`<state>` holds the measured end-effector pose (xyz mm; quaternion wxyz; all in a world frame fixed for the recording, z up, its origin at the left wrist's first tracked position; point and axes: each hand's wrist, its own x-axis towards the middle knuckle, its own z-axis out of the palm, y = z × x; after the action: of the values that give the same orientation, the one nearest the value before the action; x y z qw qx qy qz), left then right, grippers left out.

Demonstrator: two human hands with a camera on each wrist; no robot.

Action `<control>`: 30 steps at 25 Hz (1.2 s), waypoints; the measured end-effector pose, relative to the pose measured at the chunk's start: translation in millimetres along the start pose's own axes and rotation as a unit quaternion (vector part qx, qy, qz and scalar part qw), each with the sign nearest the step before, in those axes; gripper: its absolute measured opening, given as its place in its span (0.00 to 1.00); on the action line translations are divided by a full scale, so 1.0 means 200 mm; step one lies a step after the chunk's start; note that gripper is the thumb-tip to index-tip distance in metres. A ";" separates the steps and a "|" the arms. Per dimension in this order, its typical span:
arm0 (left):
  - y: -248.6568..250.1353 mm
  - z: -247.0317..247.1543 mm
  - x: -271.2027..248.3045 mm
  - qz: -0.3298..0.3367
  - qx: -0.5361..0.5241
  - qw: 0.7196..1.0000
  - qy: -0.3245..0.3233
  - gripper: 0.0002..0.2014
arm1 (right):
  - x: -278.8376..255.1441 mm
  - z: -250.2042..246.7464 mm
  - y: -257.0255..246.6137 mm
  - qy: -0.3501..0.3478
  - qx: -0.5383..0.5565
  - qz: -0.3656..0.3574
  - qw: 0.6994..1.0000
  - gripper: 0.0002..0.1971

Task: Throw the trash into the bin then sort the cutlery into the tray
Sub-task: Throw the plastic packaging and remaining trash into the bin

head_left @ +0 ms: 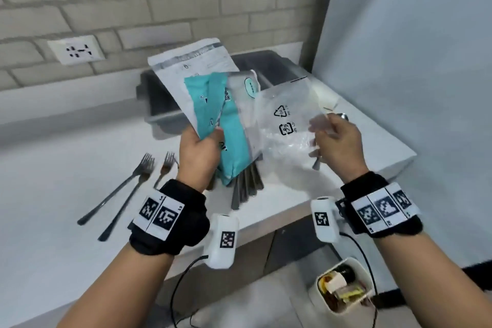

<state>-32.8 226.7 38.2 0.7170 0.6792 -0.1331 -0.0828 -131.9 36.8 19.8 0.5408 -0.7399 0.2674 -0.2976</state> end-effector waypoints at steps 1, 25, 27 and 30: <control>-0.01 0.13 -0.04 -0.001 -0.005 0.999 -0.033 0.17 | -0.02 -0.13 0.05 0.019 0.010 0.012 1.000 0.15; -1.72 1.70 -0.82 -0.346 0.346 0.781 -0.389 0.15 | -0.54 -1.08 2.12 0.108 -0.035 0.469 0.876 0.20; -1.96 1.75 -0.78 -0.355 0.371 0.754 -0.409 0.14 | -0.56 -1.02 2.32 0.149 0.007 0.502 0.852 0.21; -2.40 1.81 -0.73 -0.365 0.386 0.729 -0.432 0.15 | -0.59 -0.93 2.71 0.198 0.065 0.538 0.817 0.20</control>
<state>-251.9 -103.8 -437.0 0.1725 0.7843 -0.1905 -0.5646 -388.4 -144.5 -474.4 0.5970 -0.3664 0.7043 -0.1154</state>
